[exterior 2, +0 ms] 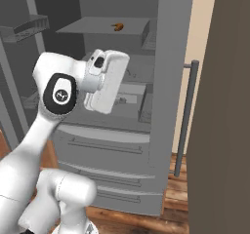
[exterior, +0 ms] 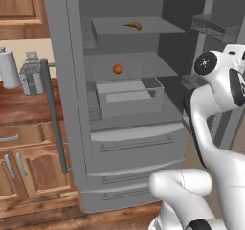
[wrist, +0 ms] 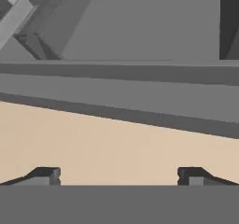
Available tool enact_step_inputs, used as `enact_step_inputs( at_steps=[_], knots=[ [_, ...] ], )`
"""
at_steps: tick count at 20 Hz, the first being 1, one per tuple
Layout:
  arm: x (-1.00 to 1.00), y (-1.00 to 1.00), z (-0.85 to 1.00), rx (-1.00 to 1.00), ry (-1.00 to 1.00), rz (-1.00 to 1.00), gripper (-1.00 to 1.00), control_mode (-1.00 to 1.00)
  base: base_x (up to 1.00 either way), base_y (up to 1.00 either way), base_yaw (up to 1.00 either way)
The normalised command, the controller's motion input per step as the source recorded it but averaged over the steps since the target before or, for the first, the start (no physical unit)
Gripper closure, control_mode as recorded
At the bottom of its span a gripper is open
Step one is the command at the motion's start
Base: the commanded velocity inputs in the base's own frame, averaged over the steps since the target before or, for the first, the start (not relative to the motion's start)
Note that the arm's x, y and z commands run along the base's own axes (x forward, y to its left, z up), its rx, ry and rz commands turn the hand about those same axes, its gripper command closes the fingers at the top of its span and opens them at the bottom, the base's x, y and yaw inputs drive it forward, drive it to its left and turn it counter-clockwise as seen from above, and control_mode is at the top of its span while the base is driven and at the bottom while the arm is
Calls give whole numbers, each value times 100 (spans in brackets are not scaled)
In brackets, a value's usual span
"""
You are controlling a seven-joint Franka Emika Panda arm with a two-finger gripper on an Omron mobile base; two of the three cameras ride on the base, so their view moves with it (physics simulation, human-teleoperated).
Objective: Retrieve the banana and mango from the fridge and place them into the bowl on the dining table.
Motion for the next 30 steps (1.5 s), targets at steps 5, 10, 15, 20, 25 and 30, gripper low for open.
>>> enact_step_inputs(
  at_steps=[5, 10, 15, 20, 25, 30],
  knots=[
    [-29, 78, 0, 48, -40, 0, -100, -100, 0, 0, 0],
    [-14, 93, 0, 51, -37, 0, -100, -100, 0, 0, 0],
    [-31, 96, 0, 49, -41, 0, -100, -100, 0, 0, 0],
    [-46, 71, -4, 47, -37, 1, -100, -100, 0, 0, 0],
    [-48, 26, 3, 53, -16, 6, -100, -100, 0, 0, 0],
    [-29, -9, 34, 52, 0, 19, -100, -100, 0, 0, 0]
  ],
)
